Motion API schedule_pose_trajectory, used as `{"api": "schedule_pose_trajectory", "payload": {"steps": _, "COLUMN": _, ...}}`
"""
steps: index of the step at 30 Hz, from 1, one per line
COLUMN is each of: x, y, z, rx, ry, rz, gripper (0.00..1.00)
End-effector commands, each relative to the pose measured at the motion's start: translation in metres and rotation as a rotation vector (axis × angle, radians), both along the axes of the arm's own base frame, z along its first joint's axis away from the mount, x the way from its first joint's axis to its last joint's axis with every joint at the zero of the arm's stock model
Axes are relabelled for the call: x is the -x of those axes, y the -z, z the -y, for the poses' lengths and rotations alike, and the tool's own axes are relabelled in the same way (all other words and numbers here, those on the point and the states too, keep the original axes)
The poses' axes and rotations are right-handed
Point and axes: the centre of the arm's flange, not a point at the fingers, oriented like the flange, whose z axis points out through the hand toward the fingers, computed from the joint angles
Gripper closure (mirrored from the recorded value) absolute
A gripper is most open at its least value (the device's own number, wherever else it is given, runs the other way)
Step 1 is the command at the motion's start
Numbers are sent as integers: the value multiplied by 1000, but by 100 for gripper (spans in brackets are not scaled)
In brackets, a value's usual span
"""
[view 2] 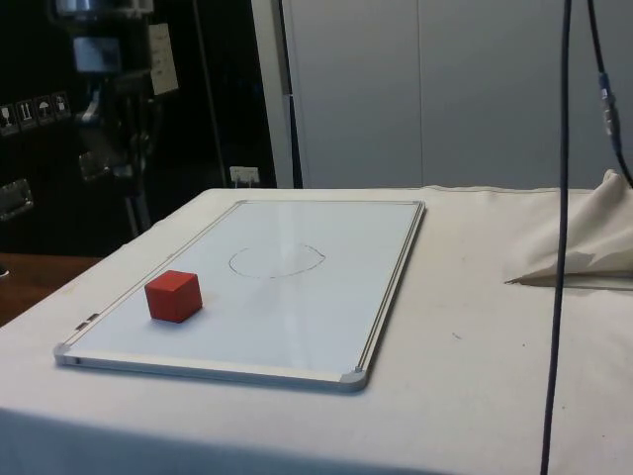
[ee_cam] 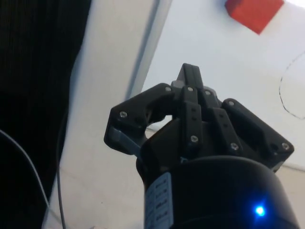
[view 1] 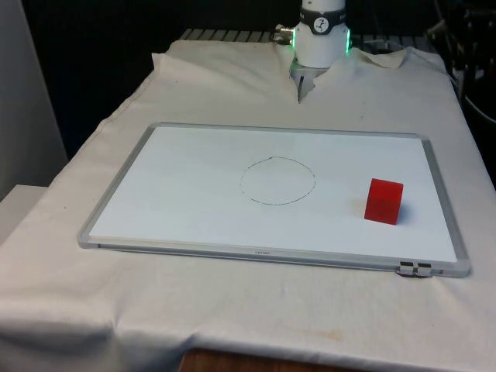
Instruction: Push the cube into the marked area.
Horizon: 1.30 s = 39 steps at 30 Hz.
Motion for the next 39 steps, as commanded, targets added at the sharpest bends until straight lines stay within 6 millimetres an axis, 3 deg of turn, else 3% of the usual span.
{"api": "schedule_pose_trajectory", "payload": {"steps": 1, "x": -4, "y": 7, "z": -4, "rx": -10, "ry": 4, "rz": -2, "gripper": 100}}
{"api": "schedule_pose_trajectory", "payload": {"steps": 15, "x": -26, "y": 58, "z": -4, "rx": -17, "ry": 35, "rz": -2, "gripper": 100}}
{"api": "schedule_pose_trajectory", "payload": {"steps": 25, "x": -43, "y": 94, "z": 11, "rx": -38, "ry": 66, "rz": -2, "gripper": 100}}
{"api": "schedule_pose_trajectory", "payload": {"steps": 32, "x": -45, "y": 122, "z": 23, "rx": -29, "ry": 69, "rz": -3, "gripper": 100}}
{"api": "schedule_pose_trajectory", "payload": {"steps": 39, "x": -42, "y": 136, "z": 24, "rx": -19, "ry": 74, "rz": -5, "gripper": 100}}
